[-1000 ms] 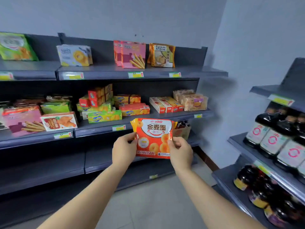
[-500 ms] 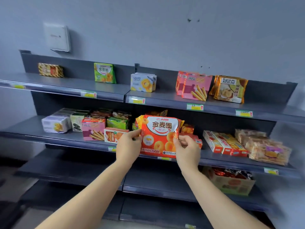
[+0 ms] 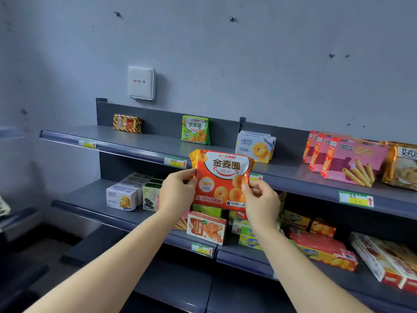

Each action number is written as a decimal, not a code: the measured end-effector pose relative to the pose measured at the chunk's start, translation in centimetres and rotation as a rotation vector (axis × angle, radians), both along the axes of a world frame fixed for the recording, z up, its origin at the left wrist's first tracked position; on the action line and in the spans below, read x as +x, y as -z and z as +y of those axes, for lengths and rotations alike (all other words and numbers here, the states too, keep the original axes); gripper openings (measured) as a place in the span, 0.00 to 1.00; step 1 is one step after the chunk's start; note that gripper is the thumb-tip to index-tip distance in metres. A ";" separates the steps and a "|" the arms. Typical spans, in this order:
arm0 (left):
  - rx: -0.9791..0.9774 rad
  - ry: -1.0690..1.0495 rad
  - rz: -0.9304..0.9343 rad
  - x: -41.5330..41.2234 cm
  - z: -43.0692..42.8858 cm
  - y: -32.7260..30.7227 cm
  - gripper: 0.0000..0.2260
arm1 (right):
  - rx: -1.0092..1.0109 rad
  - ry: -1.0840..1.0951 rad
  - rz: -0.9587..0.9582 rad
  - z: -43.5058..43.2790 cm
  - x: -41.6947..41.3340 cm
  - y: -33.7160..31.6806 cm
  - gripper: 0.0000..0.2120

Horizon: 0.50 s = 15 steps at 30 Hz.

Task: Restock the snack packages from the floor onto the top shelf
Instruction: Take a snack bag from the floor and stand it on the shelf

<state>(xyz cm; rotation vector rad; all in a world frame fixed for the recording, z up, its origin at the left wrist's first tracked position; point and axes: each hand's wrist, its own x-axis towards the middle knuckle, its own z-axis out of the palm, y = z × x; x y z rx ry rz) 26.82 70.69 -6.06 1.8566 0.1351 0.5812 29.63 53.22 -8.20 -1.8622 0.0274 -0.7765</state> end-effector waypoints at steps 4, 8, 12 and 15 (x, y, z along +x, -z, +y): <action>0.019 -0.031 -0.022 4.4 4.2 -1.6 0.13 | -0.002 -0.005 -0.010 4.0 4.3 -1.7 0.07; 0.019 -0.043 -0.033 8.7 7.3 -2.8 0.13 | -0.068 -0.035 -0.002 6.8 9.0 -3.1 0.08; 0.001 -0.033 -0.056 13.7 9.7 -3.8 0.13 | -0.124 -0.058 0.013 8.9 14.4 -4.5 0.07; 0.003 -0.041 -0.080 17.9 11.0 -4.6 0.11 | -0.180 -0.053 0.013 10.2 18.8 -5.4 0.06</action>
